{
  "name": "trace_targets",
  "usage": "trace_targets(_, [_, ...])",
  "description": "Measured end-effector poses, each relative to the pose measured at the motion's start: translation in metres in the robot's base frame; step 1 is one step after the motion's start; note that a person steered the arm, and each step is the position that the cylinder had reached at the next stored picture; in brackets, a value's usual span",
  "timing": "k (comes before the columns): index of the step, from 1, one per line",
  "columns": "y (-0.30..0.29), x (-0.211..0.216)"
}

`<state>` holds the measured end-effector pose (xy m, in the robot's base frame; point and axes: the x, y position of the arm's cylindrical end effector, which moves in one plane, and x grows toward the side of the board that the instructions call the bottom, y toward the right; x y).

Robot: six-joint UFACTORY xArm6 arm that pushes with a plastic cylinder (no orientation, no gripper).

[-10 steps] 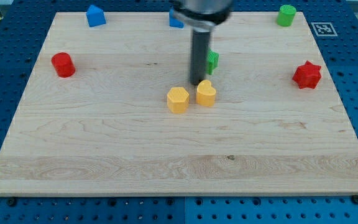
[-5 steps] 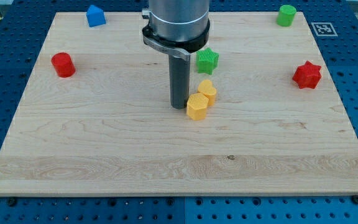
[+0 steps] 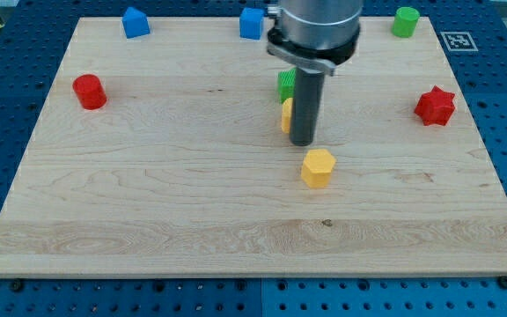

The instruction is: Move the hexagon below the red circle

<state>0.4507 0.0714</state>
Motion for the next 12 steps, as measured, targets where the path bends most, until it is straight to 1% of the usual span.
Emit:
trace_targets(1, [0.041,0.012])
trace_targets(2, [0.046,0.036])
trace_targets(3, [0.016,0.056])
trace_targets(4, [-0.029,0.064])
trace_targets(5, [-0.063,0.085])
trace_targets(6, [-0.099,0.095])
trace_targets(8, [-0.129,0.084])
trace_targets(10, [-0.135,0.064])
trace_targets(12, [-0.155,0.067])
